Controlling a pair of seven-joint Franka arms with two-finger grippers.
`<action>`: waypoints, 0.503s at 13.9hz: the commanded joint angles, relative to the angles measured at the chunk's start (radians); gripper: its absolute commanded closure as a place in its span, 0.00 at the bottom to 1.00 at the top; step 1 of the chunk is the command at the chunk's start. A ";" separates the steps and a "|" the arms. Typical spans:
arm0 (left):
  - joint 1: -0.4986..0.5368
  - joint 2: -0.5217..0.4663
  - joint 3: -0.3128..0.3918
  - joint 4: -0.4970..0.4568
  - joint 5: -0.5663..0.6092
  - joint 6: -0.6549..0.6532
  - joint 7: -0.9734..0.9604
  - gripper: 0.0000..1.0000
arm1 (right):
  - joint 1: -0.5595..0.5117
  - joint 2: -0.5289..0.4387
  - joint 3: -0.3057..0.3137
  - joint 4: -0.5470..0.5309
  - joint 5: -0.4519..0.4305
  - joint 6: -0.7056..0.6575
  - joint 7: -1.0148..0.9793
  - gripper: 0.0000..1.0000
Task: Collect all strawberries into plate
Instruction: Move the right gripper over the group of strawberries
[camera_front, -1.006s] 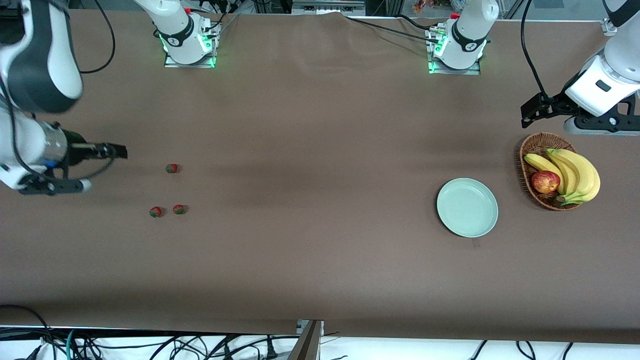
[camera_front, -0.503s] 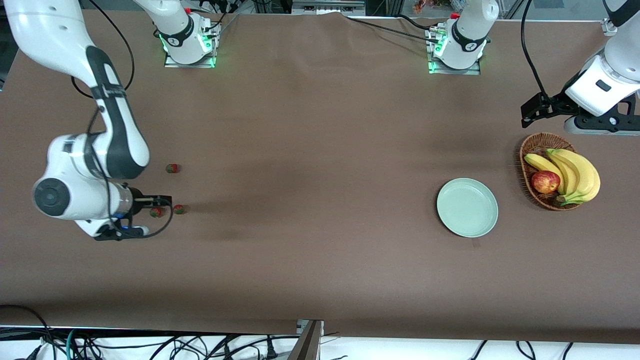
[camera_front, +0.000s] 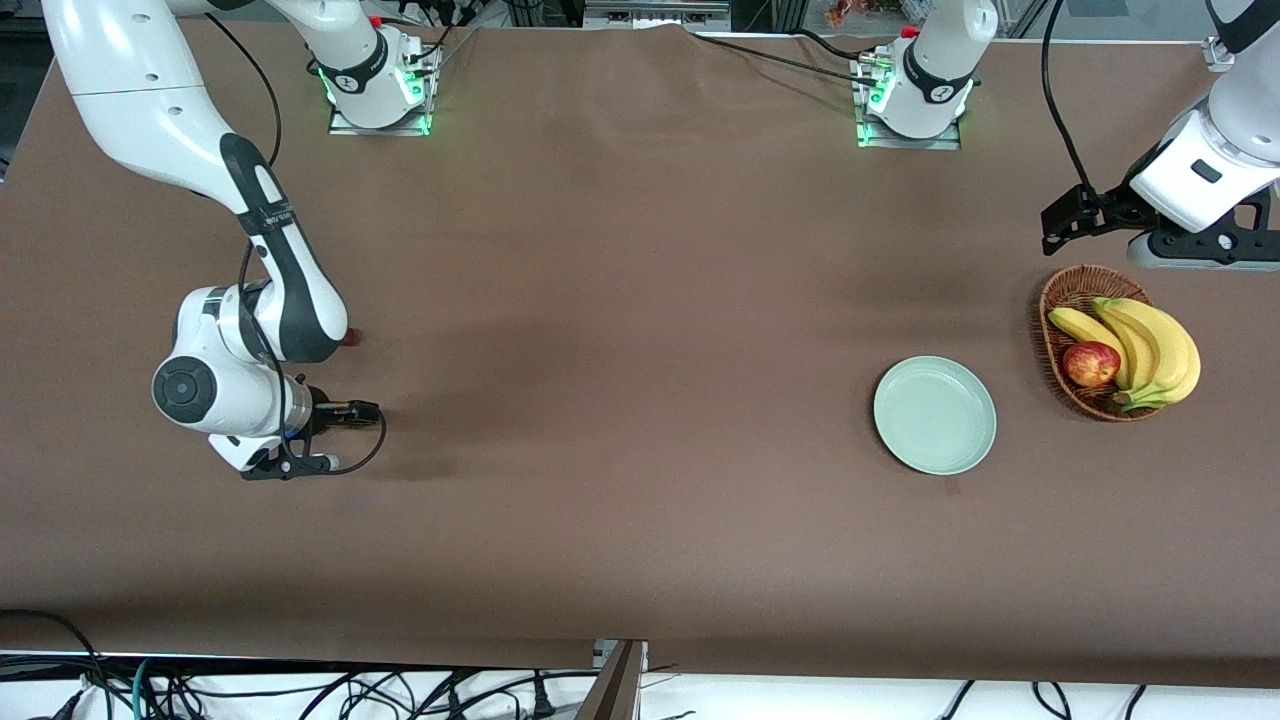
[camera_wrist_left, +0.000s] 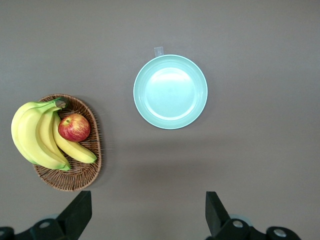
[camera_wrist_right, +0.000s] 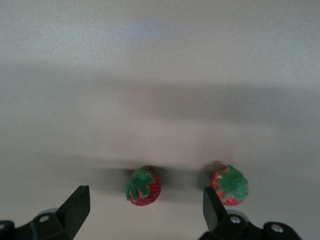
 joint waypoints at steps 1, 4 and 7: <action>0.000 0.000 0.002 0.020 -0.025 -0.020 -0.002 0.00 | 0.003 -0.012 0.003 -0.029 0.010 0.026 0.003 0.00; 0.000 0.000 0.002 0.017 -0.025 -0.021 -0.002 0.00 | 0.005 -0.002 0.003 -0.053 0.010 0.068 0.002 0.00; 0.000 0.000 0.002 0.020 -0.025 -0.021 -0.002 0.00 | 0.003 0.002 0.003 -0.066 0.010 0.082 -0.011 0.14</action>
